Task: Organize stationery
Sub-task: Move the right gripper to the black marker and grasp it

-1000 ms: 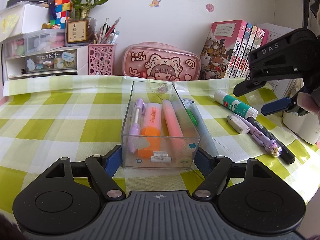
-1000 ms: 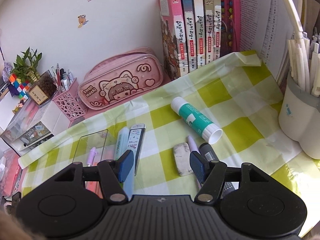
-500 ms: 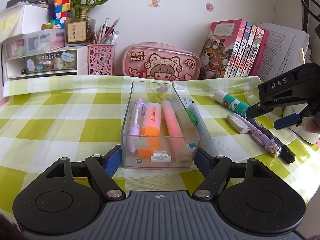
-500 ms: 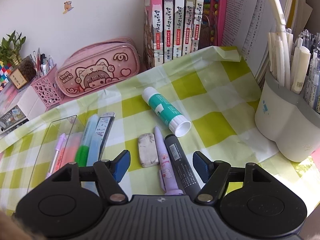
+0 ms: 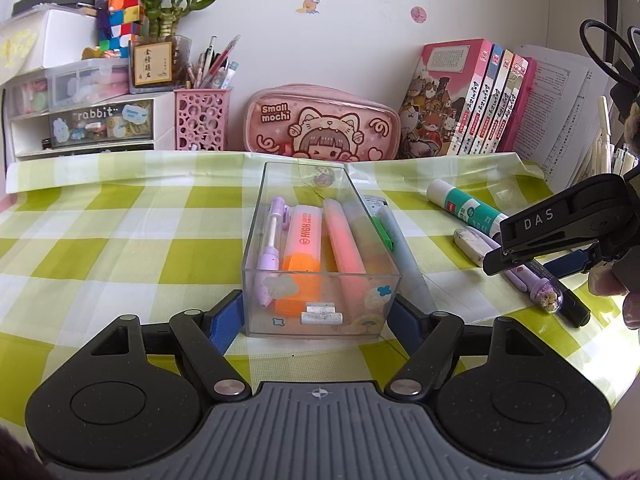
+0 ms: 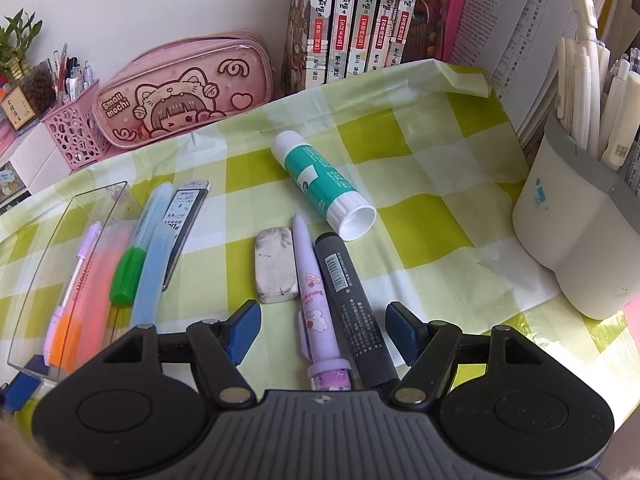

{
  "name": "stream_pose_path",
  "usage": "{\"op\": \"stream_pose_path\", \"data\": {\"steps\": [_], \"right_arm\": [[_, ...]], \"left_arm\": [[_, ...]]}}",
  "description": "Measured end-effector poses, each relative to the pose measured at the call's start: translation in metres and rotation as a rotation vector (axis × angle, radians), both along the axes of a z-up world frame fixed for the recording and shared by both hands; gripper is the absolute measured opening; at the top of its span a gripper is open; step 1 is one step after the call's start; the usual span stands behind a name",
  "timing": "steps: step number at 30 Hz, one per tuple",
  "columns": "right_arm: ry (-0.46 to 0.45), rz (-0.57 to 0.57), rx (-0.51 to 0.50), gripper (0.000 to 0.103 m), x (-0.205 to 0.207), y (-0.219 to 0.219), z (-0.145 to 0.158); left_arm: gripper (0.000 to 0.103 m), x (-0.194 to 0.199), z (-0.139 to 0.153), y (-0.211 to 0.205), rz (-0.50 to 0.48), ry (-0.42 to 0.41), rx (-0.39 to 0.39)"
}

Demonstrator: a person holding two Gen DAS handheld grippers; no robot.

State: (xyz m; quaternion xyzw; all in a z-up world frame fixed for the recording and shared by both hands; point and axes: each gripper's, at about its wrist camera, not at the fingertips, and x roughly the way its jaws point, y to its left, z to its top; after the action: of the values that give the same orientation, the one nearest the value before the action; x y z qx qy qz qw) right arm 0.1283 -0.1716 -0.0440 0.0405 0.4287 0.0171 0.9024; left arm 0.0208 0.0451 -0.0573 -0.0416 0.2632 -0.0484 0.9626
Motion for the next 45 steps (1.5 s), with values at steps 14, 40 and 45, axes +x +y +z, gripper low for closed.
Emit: {"op": "stream_pose_path", "data": {"steps": [14,40,45], "right_arm": [[-0.034,0.051,-0.085,0.047,-0.005,0.014,0.002],[-0.058,0.111,-0.047,0.034,-0.013,0.021,0.011],[-0.058,0.120,-0.030,0.034,-0.015,0.021,0.013]], "left_arm": [[0.074,0.000,0.000,0.000,0.000,0.000,0.001],[0.074,0.000,0.000,-0.001,0.000,0.000,0.001],[0.074,0.000,0.000,0.000,0.000,0.000,0.001]]}}
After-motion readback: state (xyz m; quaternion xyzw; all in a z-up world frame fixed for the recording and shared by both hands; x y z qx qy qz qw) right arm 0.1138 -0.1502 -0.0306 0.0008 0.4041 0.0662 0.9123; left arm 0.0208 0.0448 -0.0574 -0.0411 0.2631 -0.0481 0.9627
